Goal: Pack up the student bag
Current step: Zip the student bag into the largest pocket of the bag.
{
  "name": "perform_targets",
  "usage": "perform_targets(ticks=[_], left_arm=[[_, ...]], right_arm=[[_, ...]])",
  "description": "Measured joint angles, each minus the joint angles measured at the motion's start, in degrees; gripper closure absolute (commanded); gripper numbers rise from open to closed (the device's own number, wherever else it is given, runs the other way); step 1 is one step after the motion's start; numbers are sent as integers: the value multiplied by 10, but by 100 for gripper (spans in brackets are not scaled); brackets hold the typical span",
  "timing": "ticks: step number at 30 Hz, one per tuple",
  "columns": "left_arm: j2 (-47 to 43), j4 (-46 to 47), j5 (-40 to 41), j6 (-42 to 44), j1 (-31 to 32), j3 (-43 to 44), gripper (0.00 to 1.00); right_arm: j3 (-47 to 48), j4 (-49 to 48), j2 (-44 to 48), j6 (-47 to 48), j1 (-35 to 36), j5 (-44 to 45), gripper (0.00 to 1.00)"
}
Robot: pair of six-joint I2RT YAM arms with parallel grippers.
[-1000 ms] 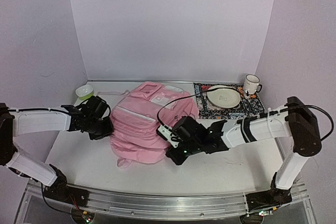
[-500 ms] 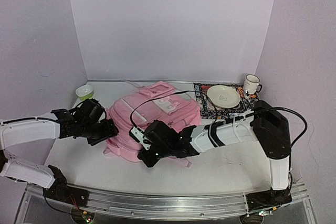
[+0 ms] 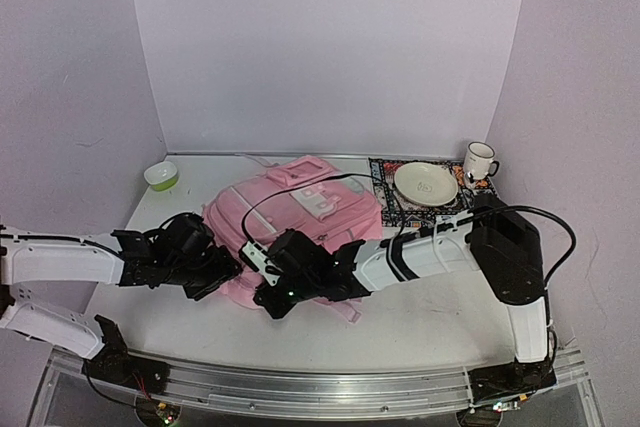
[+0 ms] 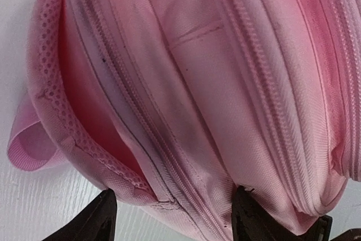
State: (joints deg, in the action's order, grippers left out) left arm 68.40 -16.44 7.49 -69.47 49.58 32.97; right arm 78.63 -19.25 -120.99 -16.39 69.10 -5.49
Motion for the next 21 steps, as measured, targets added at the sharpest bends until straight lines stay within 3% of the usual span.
perform_targets(ticks=[4,10,21], left_arm=[[36,47,0,-12,0,-1,59],[54,91,3,-26,3,-11,99],[47,112,30,-36,6,-46,100]], right_arm=[[0,1,0,-2,0,-1,100],[-7,-3,0,-6,0,4,100],[-64,-5,46,5,2,43,100]])
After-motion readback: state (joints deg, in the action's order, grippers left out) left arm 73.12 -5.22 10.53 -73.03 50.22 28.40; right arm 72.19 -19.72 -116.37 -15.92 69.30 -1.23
